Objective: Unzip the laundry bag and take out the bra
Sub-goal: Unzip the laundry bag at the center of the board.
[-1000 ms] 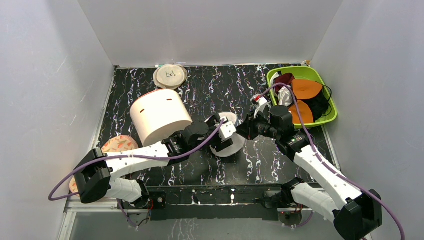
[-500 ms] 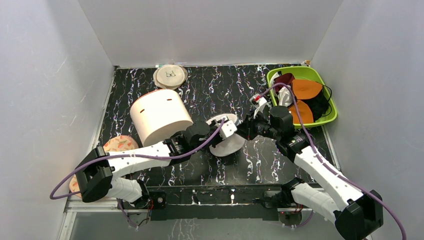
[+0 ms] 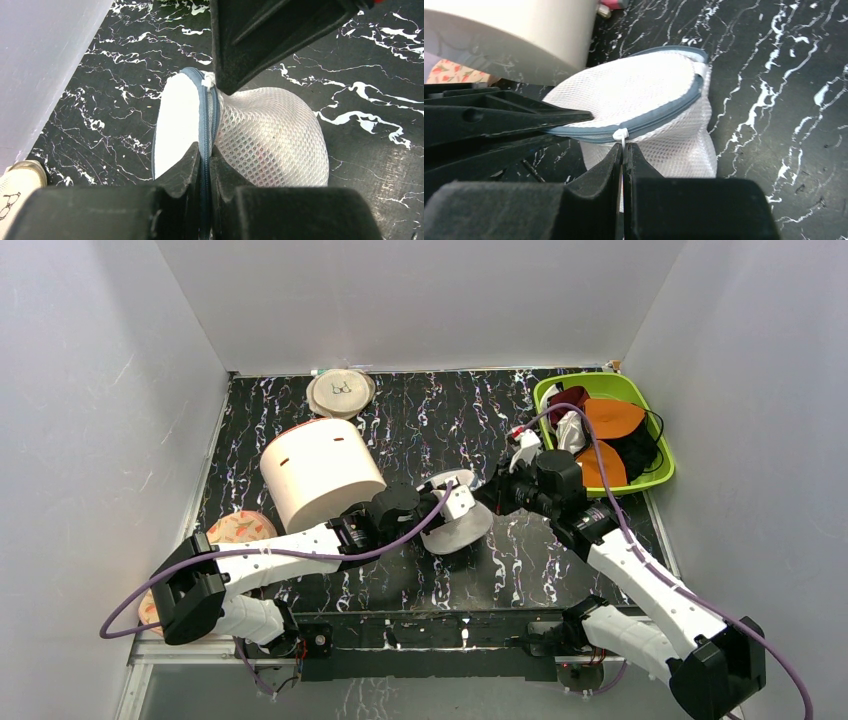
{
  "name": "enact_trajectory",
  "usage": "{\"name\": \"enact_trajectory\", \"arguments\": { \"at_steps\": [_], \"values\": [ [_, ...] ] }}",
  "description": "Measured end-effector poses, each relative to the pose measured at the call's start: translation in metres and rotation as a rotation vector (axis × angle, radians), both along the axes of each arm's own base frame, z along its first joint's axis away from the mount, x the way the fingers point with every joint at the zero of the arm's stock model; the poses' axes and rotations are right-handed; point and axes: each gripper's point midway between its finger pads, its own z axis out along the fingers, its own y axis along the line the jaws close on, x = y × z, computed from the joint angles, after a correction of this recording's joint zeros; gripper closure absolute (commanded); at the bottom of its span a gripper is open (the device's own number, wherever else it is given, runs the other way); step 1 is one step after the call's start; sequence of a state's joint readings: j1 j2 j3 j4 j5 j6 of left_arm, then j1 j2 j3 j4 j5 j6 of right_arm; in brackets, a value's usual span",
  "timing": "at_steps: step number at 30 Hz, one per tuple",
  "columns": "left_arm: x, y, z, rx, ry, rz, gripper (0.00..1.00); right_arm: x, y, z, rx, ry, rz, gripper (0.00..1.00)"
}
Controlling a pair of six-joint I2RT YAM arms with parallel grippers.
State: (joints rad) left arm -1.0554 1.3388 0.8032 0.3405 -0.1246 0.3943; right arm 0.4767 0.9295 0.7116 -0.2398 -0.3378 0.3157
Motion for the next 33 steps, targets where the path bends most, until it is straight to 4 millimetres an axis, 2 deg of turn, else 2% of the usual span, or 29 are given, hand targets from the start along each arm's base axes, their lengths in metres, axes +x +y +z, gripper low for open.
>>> {"name": "enact_trajectory", "arguments": {
  "at_steps": [5,8,13,17,19,21,24,28,33],
  "values": [
    [0.001,0.001,0.0,0.014,-0.013,-0.004,1.0,0.007,-0.007,-0.003,-0.019,-0.001,-0.049,1.0],
    [0.003,0.003,0.0,0.022,-0.023,0.006,0.92,0.006,-0.005,-0.002,-0.013,-0.001,-0.03,1.0],
    [0.004,0.005,-0.001,0.034,-0.027,0.018,0.66,0.0,0.003,0.005,0.007,-0.019,0.048,1.0],
    [-0.003,0.0,0.001,0.007,-0.003,-0.022,0.47,-0.009,0.008,0.014,0.036,-0.035,0.102,1.0],
    [-0.009,-0.004,0.007,-0.02,0.01,-0.059,0.4,-0.014,0.01,0.018,0.048,-0.042,0.124,1.0],
    [-0.018,-0.008,0.015,-0.055,0.024,-0.106,0.37,-0.017,0.012,0.02,0.057,-0.042,0.143,1.0],
    [-0.026,-0.013,0.024,-0.094,0.036,-0.149,0.39,-0.021,0.015,0.021,0.068,-0.037,0.171,1.0],
    [-0.027,-0.015,0.017,-0.085,0.058,-0.153,0.49,-0.025,0.017,0.021,0.076,-0.033,0.194,1.0],
    [-0.022,-0.014,-0.002,-0.038,0.086,-0.12,0.75,-0.026,0.017,0.022,0.078,-0.031,0.2,1.0]
  ]
}}
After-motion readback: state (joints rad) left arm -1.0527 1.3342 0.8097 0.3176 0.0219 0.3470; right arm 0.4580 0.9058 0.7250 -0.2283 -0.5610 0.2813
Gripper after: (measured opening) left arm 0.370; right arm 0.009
